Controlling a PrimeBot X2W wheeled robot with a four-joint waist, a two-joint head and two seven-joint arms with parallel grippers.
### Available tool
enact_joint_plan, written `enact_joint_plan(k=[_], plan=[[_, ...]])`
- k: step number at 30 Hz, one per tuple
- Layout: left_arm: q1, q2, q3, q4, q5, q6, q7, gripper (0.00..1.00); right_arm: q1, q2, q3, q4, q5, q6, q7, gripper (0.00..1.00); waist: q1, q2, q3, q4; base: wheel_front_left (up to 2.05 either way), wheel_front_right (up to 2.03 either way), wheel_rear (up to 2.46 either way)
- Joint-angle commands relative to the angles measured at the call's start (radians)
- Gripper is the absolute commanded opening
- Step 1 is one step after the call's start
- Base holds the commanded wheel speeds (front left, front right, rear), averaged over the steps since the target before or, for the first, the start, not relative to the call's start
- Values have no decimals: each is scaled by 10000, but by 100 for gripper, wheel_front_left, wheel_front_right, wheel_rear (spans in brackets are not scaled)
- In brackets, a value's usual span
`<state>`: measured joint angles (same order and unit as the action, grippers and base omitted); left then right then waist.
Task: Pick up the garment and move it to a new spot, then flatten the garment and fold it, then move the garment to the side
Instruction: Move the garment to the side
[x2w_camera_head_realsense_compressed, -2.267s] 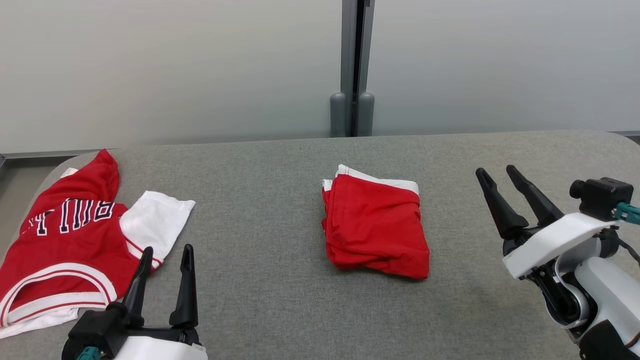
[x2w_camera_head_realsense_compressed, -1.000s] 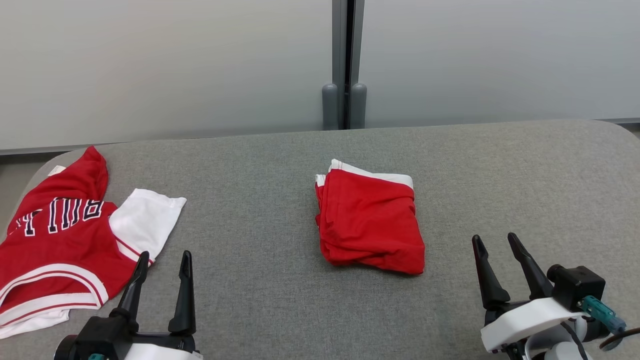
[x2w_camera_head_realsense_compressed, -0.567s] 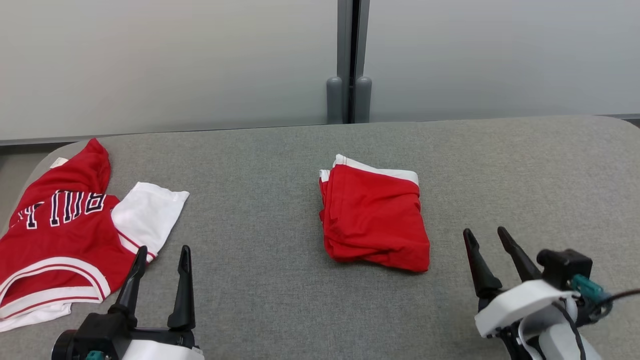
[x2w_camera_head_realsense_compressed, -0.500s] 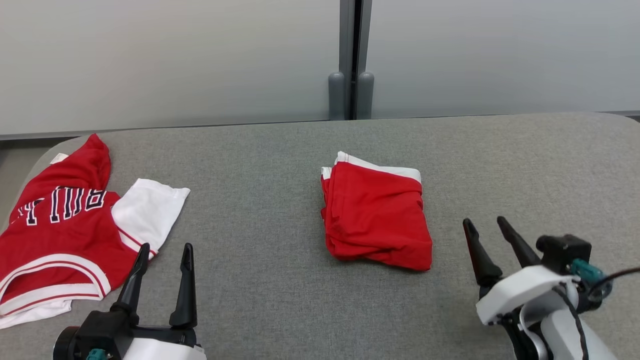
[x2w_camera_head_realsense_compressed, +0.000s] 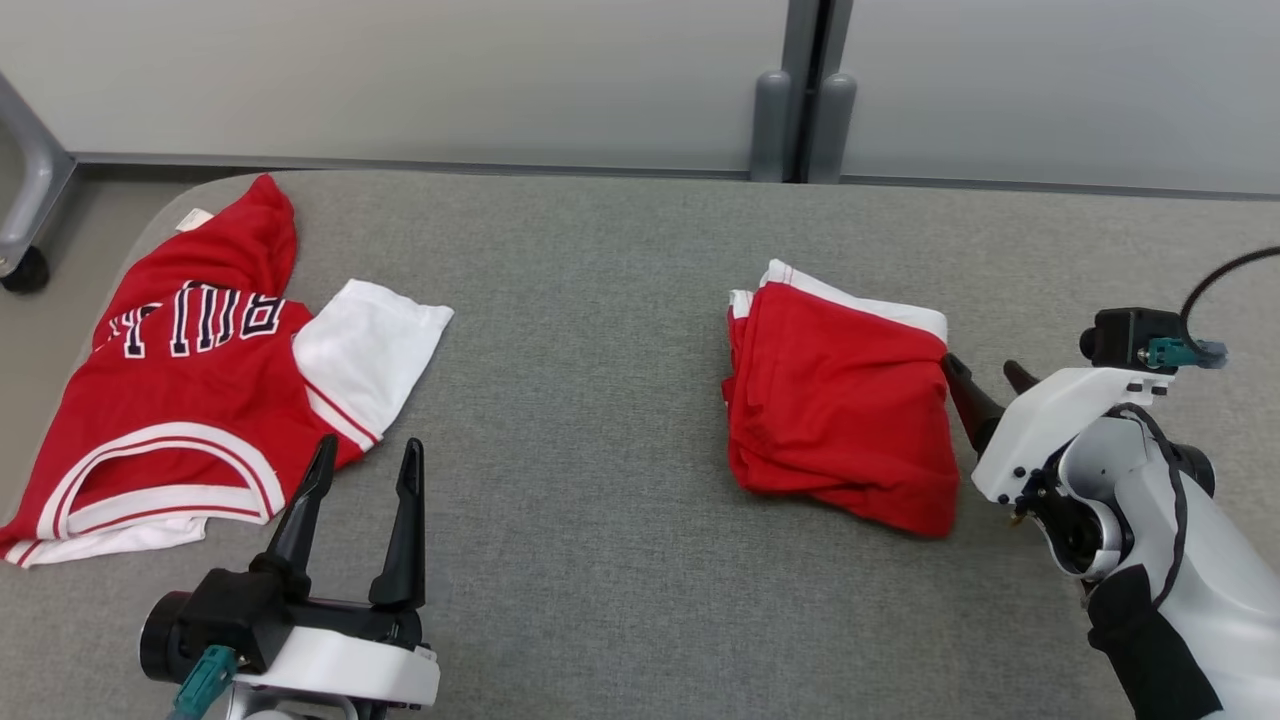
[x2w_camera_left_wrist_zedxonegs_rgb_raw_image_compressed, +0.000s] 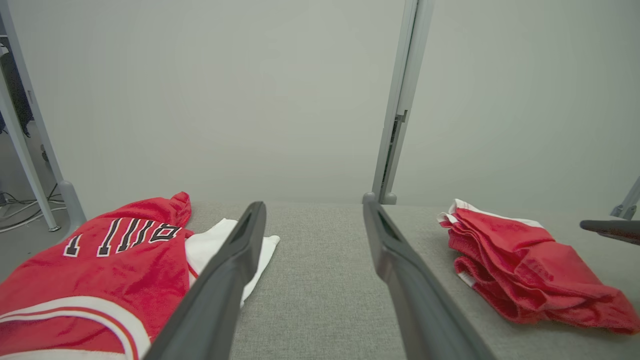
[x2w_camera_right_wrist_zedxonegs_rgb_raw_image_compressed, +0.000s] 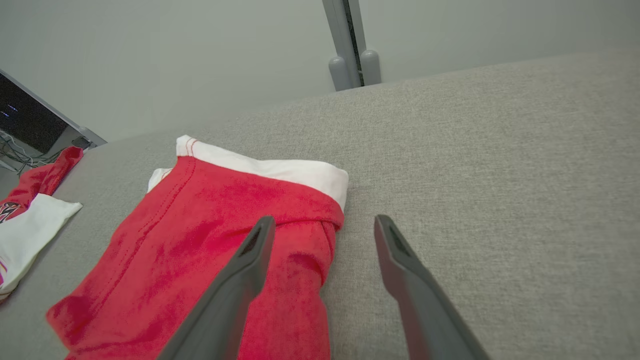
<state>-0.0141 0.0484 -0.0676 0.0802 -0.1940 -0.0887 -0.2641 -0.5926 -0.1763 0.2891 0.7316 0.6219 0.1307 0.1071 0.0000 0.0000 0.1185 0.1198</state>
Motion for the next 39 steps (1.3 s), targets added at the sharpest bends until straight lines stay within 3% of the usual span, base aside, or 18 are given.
enact_joint_plan(k=[1, 7, 13, 14, 15, 16, 27, 39], plan=[[-203, 41, 49, 47, 44, -83, -3, 100, -246, 35, -72, 479, 167, 2, 428, 100, 0, 0, 205, 286, 0, 0, 0], [-444, 39, -83, 163, -63, -213, -3, 100, -897, 363, -381, 2078, 815, 3, 1965, 100, 0, 0, 404, 702, 0, 0, 0], [-537, 39, -122, 236, -106, -246, -3, 100, -1059, 624, -542, 3036, 1061, 2, 2263, 100, 0, 0, 460, 851, 0, 0, 0], [-543, 40, -107, 256, -101, -252, -3, 100, -1098, 648, -549, 3135, 1074, 2, 2203, 50, 0, 0, 441, 849, 0, 0, 0], [-537, 39, -85, 280, -91, -254, -3, 100, -1125, 676, -534, 3166, 1071, 2, 2107, 35, 0, 0, 405, 830, 0, 0, 0], [-528, 40, -56, 280, -72, -253, -3, 100, -1163, 680, -485, 3135, 1050, 2, 1982, 0, 0, 0, 361, 794, 0, 0, 0], [-349, 36, -199, 144, 104, -314, -1, 100, -939, 406, 440, 2212, 1327, 2, 1508, 0, 0, 0, -199, -354, 0, 0, 0], [-911, 273, -1264, 207, 82, -421, -3, 100, -585, -255, 1946, 779, 2048, 2, 1526, 0, 0, 0, 151, -2963, 0, 0, 0]])
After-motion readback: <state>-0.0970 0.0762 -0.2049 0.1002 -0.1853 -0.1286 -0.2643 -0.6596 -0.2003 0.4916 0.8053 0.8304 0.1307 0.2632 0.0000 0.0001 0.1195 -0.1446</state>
